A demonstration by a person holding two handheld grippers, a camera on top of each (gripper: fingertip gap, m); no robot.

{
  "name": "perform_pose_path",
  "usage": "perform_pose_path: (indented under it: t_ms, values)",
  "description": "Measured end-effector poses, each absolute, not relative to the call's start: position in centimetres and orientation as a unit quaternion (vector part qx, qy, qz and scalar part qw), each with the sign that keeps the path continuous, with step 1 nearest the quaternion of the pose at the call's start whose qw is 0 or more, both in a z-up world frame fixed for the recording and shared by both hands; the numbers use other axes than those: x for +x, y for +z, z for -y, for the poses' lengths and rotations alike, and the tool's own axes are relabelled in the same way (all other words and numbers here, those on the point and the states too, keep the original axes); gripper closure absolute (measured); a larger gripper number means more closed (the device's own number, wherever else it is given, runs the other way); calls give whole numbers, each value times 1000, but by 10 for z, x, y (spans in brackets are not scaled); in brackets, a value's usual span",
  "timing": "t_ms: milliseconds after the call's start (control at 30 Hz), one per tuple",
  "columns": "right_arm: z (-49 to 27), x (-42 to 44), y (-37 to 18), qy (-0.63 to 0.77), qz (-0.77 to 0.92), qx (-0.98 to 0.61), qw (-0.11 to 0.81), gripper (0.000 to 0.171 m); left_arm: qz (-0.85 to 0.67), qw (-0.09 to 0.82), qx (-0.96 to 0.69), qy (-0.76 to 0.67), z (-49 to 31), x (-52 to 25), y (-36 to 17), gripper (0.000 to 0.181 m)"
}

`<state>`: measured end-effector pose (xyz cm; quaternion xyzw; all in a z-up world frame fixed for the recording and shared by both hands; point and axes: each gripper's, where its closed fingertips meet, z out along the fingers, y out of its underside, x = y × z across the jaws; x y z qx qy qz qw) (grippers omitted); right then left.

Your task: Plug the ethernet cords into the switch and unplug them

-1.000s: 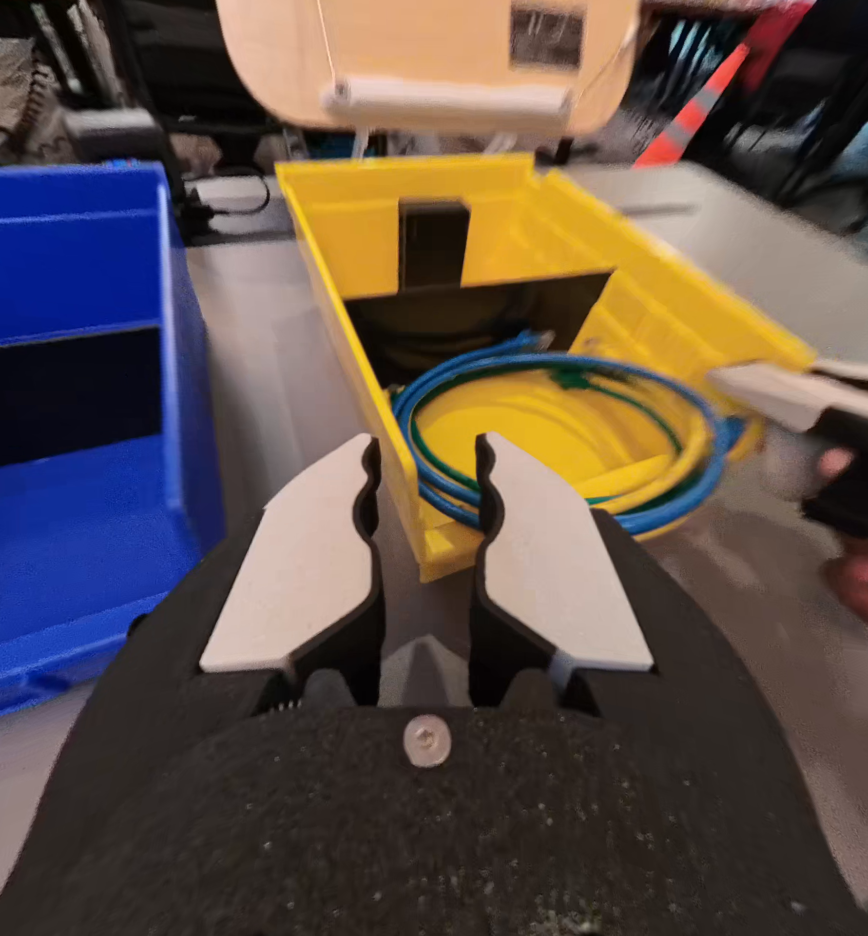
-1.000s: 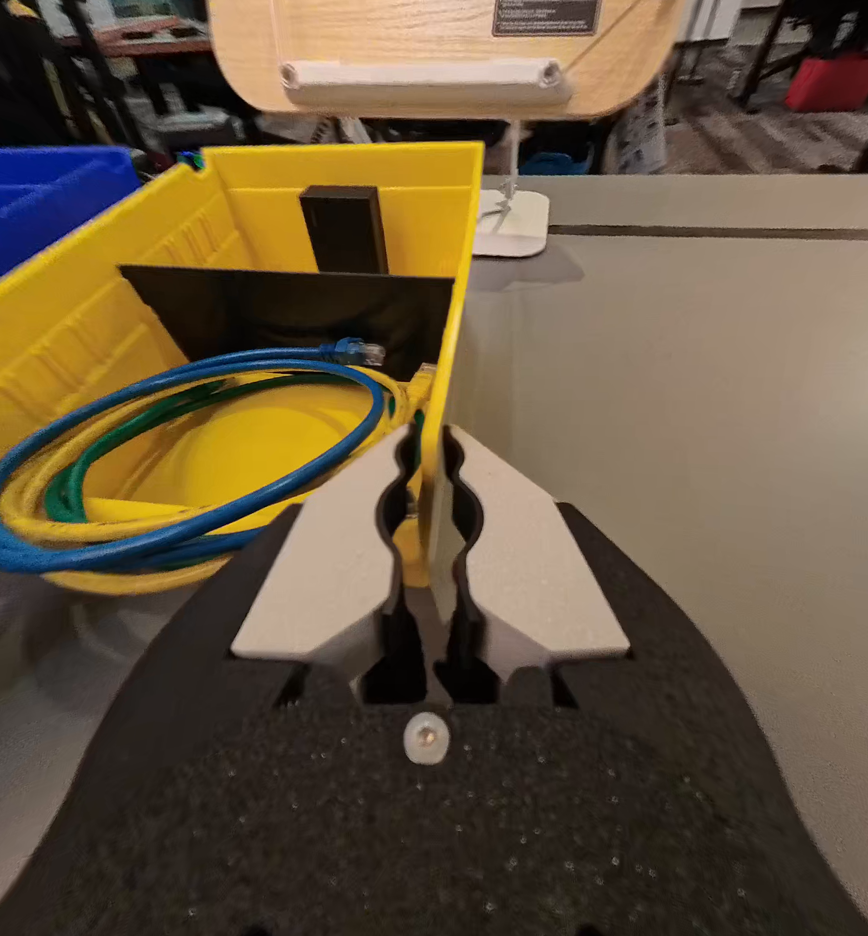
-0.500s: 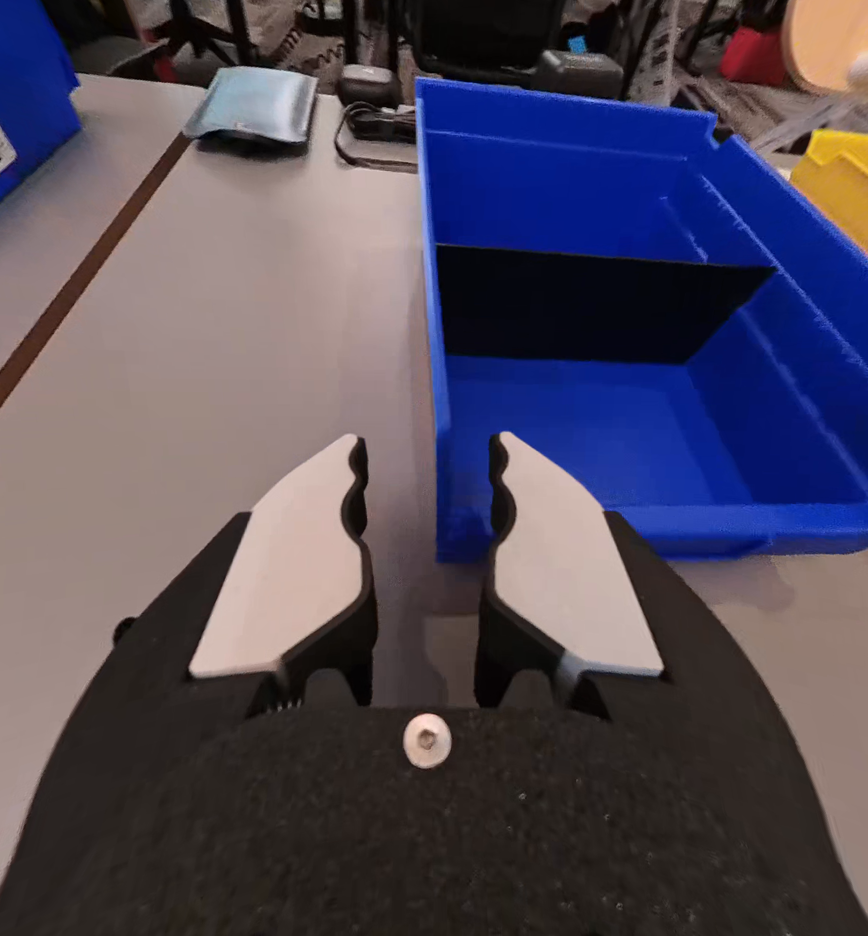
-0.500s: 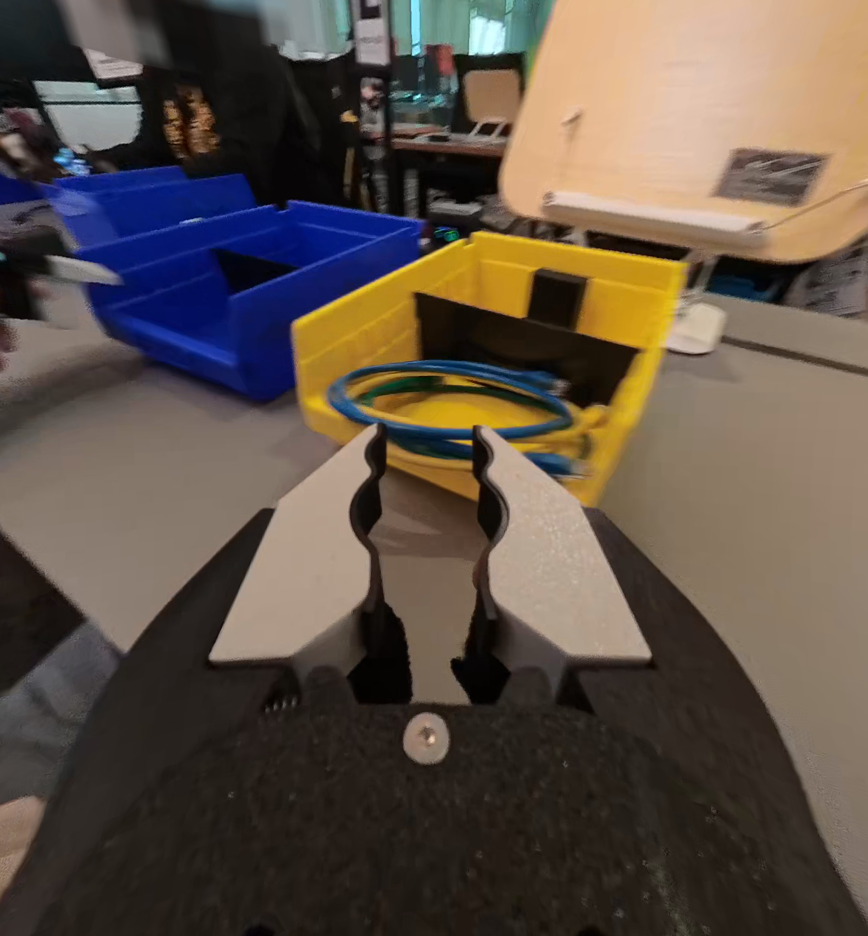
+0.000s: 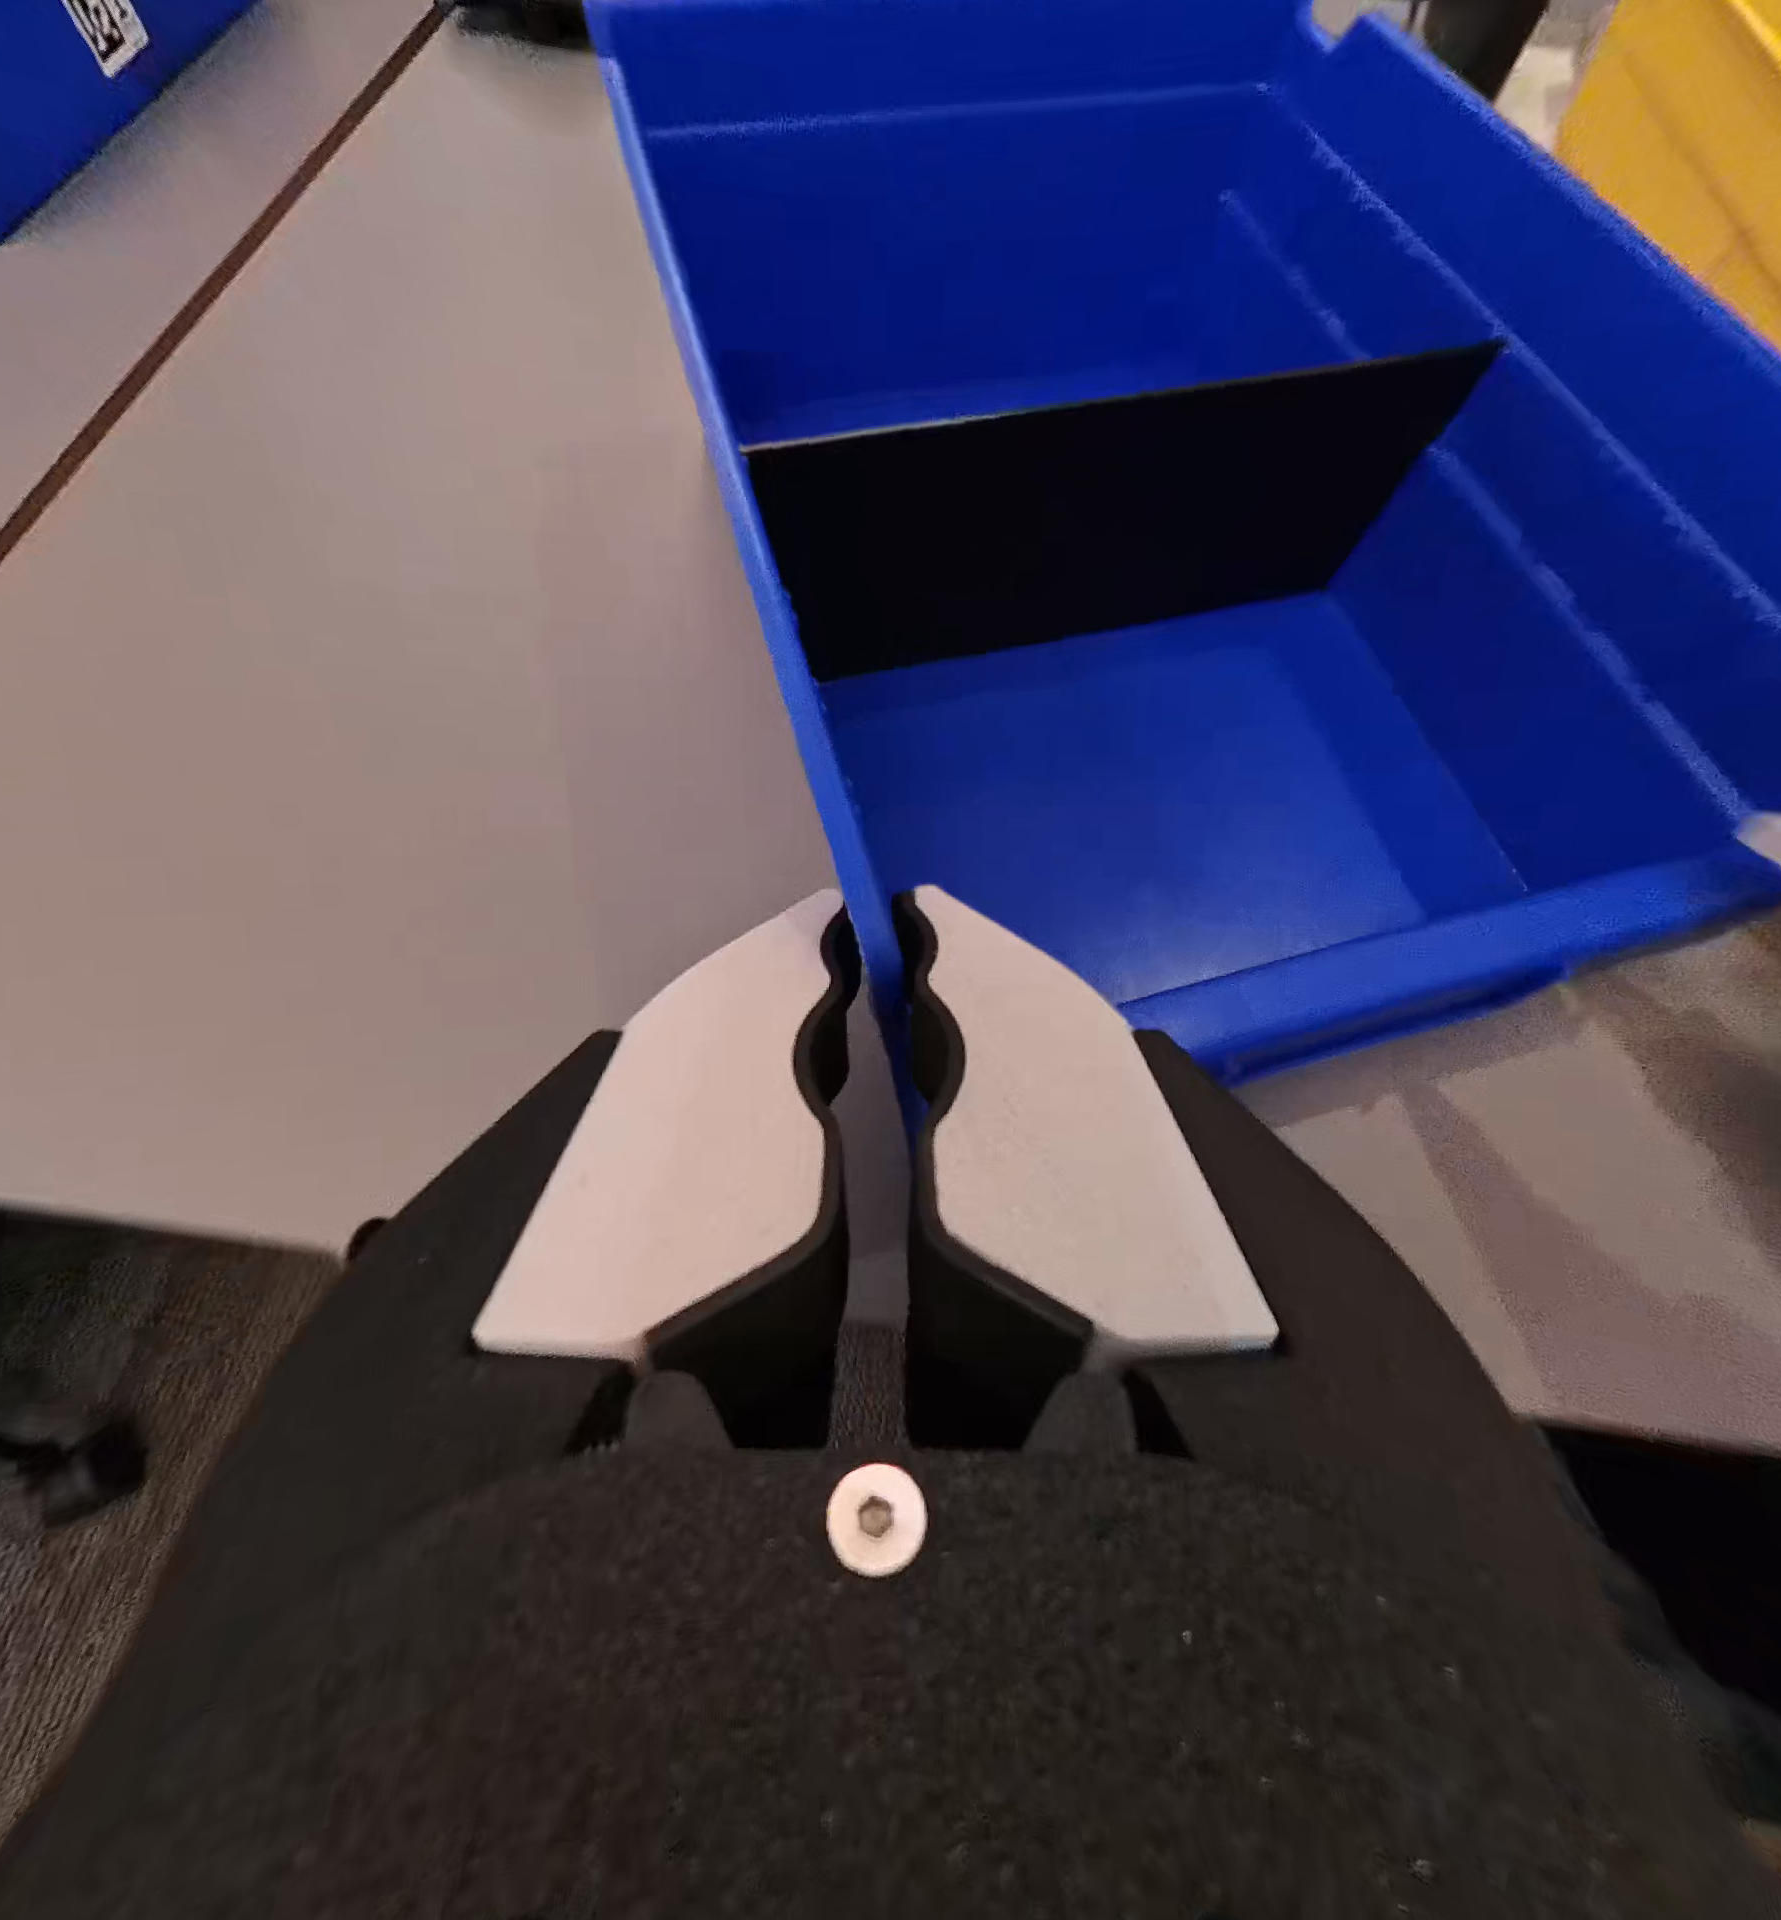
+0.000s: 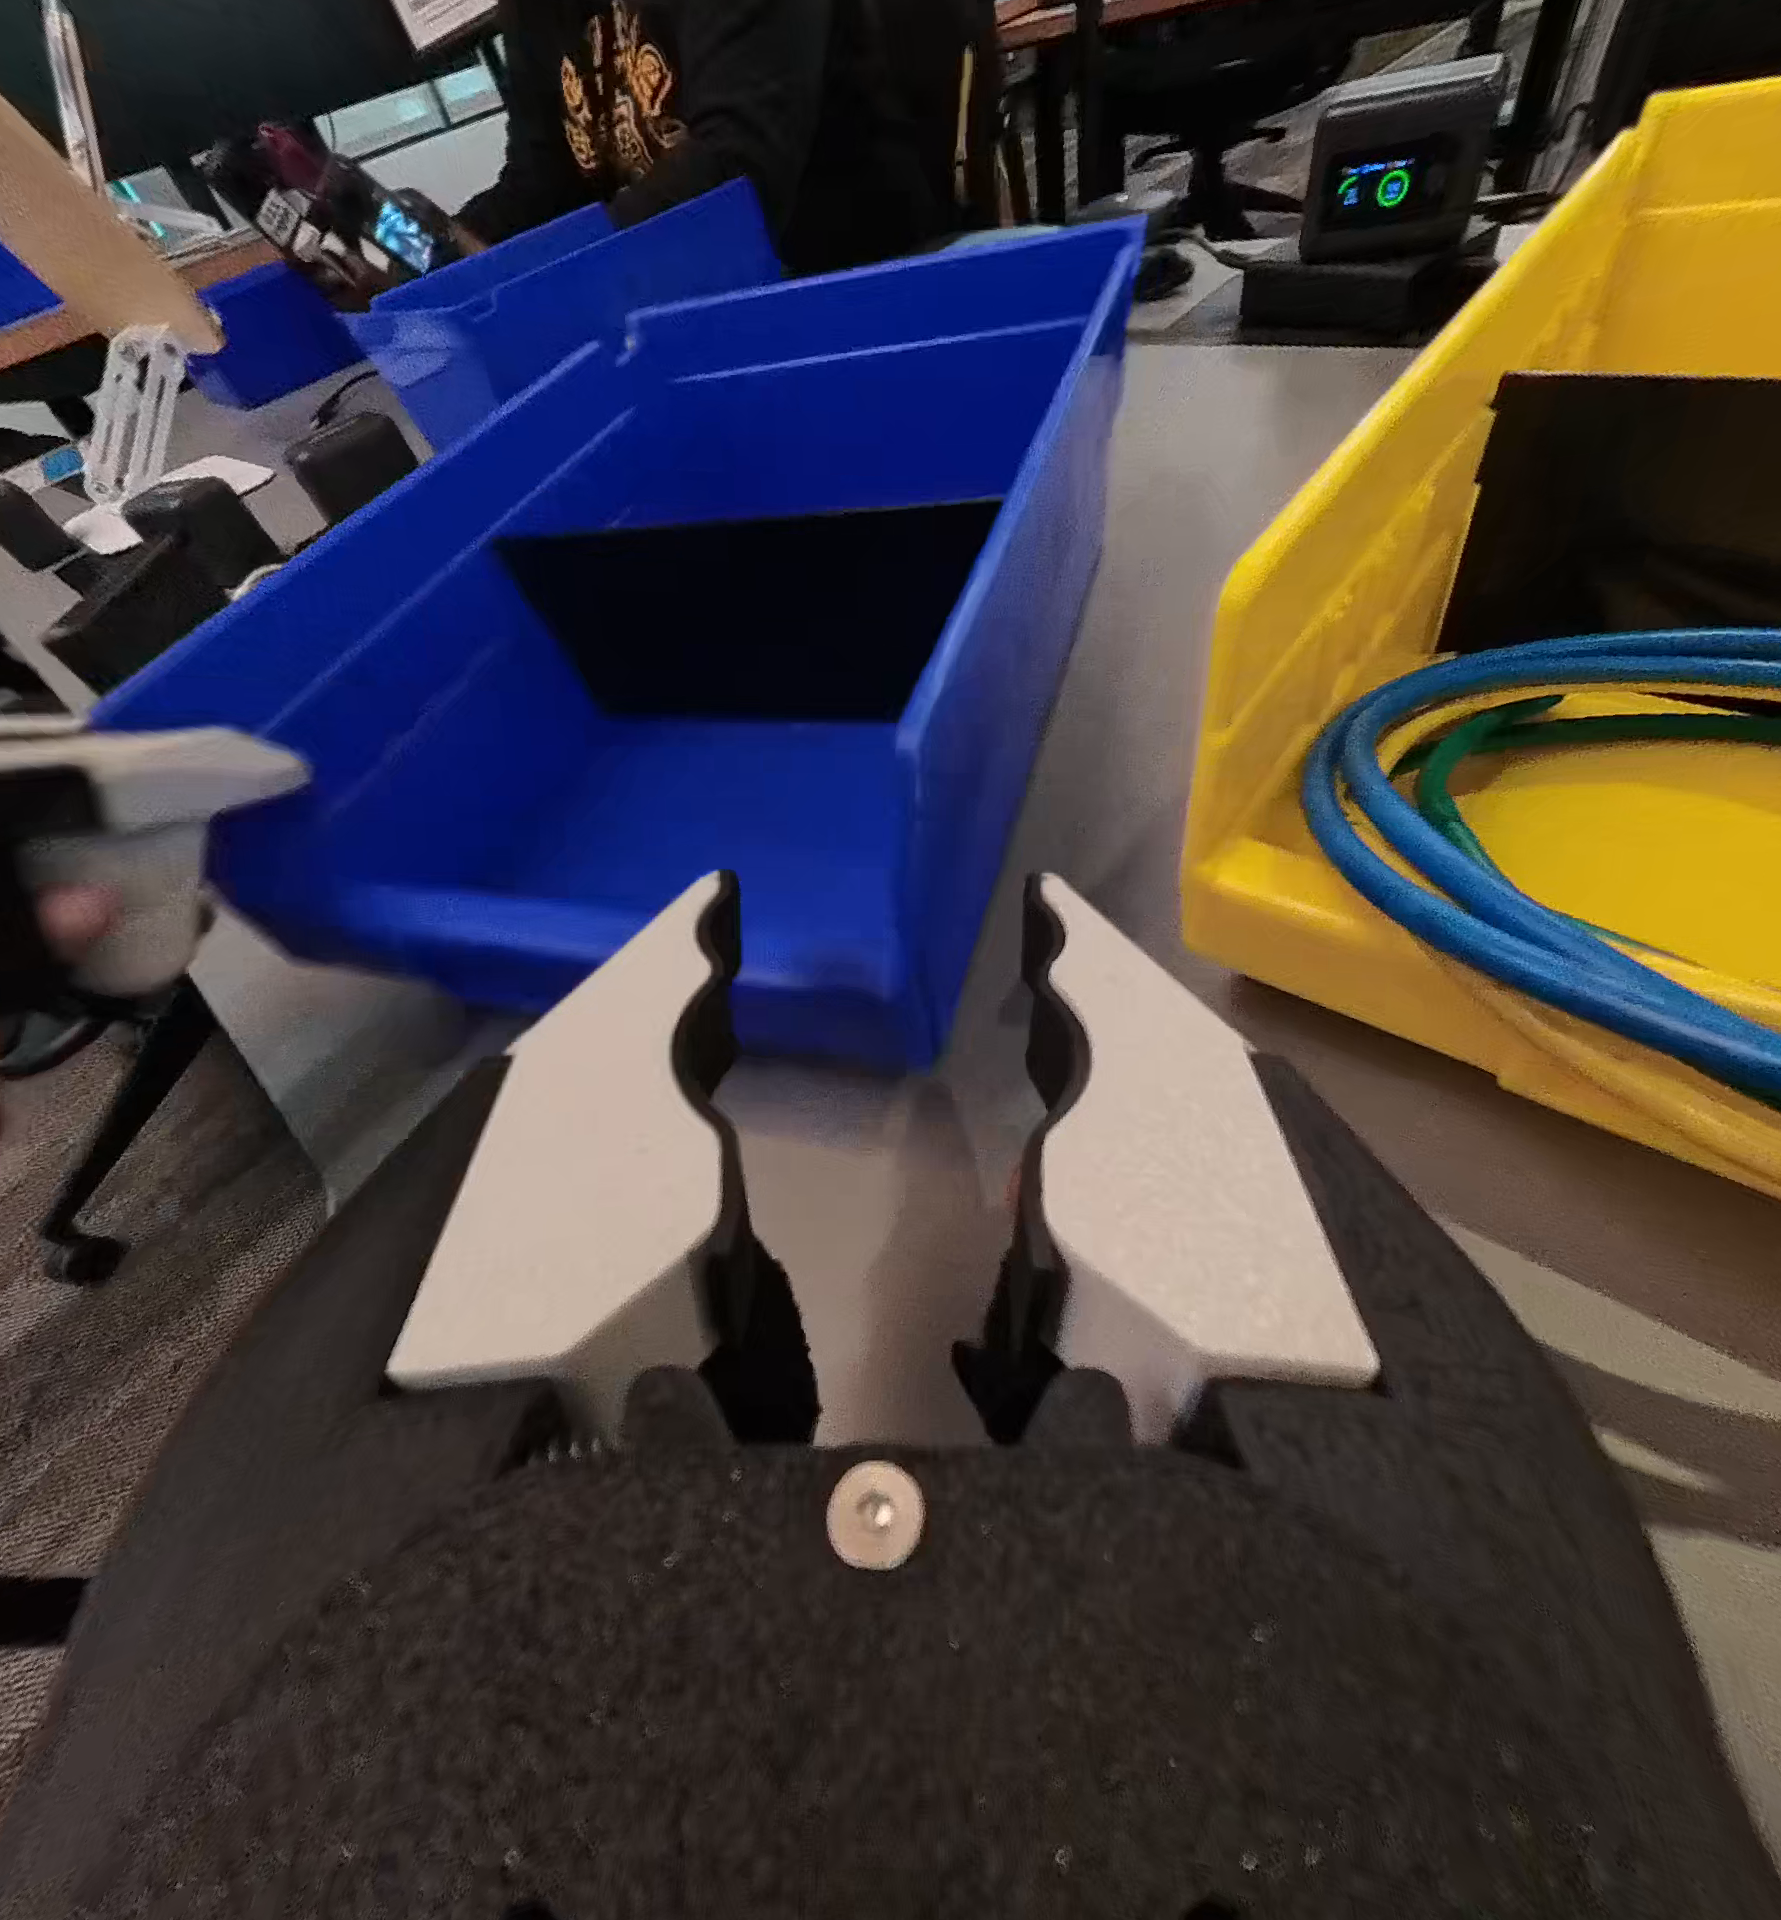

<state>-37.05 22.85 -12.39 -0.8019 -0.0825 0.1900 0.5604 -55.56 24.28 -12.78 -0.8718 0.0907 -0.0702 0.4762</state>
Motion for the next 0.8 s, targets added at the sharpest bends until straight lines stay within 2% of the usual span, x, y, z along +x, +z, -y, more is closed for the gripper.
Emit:
perform_pose_path:
  t_ms: [33, 67, 100, 133, 300, 500, 667, 800]
  values:
    - [-230, -373, -127, 187, 84, -806, 555, 118, -91, 474, -874, -66, -229, -552, -128, 175]
    - [-231, -370, -131, 168, 80, -815, 549, 132, -91, 473, -874, -63, -217, -549, -127, 175]
    - [-233, -361, -131, 138, 65, -819, 553, 156, -90, 474, -874, -58, -206, -546, -126, 175]
    - [-231, -356, -126, 116, 68, -814, 565, 166, -89, 480, -871, -54, -197, -543, -125, 174]
    - [-216, -355, -105, 118, 90, -798, 584, 169, -81, 583, -808, 37, -164, -537, -87, 175]
    - [-206, -315, -12, 84, 89, -716, 687, 169, -101, 667, -738, 25, -164, -500, -14, 175]
    - [-200, -210, 50, 22, 20, -685, 728, 169, -177, 719, -671, -38, -197, -399, 48, 174]
    - [-182, -96, 57, -42, -70, -676, 733, 169, -225, 720, -648, -105, -215, -283, 66, 175]
